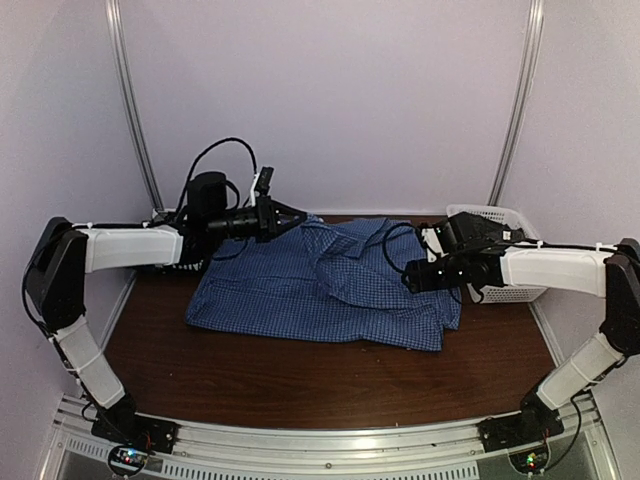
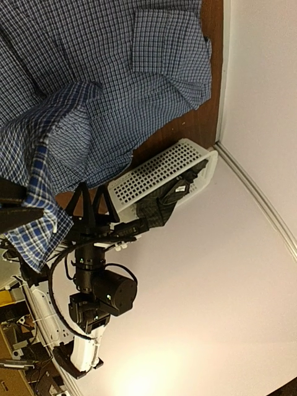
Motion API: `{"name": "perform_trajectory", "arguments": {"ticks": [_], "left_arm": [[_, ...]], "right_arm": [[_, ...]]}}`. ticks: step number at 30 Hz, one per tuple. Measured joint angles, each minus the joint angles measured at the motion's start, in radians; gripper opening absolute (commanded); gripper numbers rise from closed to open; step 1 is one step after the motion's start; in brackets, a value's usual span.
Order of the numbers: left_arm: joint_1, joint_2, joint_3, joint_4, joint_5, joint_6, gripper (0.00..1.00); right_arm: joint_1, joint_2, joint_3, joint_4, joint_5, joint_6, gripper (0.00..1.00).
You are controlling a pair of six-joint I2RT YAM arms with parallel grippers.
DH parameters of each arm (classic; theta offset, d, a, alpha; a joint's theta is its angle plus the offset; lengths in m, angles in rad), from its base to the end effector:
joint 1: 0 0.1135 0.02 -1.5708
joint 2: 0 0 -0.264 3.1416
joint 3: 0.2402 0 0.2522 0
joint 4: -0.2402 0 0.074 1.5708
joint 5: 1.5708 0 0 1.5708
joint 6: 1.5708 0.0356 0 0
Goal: Fold and stack the long sleeve shirts
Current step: Fold the sleeve of the 1/3-folded shirt.
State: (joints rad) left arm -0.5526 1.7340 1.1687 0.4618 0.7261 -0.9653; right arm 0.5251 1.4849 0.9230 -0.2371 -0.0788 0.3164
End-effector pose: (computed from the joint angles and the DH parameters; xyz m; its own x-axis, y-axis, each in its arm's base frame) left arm 0.3297 -0.2311 0.2830 -0.8350 -0.2074 -0.5097 0.4710 0.2095 -0.8569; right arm 0.2694 0.1593 0.2183 -0.7596 -0.0816 -0.6453 -0.3271 0.9054 0.2706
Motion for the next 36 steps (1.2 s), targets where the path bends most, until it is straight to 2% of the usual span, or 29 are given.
{"name": "perform_trajectory", "arguments": {"ticks": [7, 12, 23, 30, 36], "left_arm": [[0.137, -0.127, -0.163, -0.080, 0.019, 0.056, 0.00], [0.223, -0.147, -0.246, -0.137, 0.035, 0.106, 0.00], [0.265, -0.090, -0.286, -0.174, 0.045, 0.167, 0.04], [0.287, 0.006, -0.272, -0.205, 0.014, 0.210, 0.17], [0.306, 0.050, -0.169, -0.319, -0.143, 0.309, 0.33]], "right_arm": [[0.000, 0.000, -0.034, -0.001, 0.017, 0.000, 0.68], [0.000, 0.002, -0.055, -0.002, 0.028, 0.000, 0.68], [0.000, 0.008, -0.122, 0.032, -0.016, 0.002, 0.69], [0.008, 0.008, -0.143, 0.067, -0.072, 0.002, 0.68], [0.038, 0.007, -0.142, 0.081, -0.086, 0.002, 0.68]]}}
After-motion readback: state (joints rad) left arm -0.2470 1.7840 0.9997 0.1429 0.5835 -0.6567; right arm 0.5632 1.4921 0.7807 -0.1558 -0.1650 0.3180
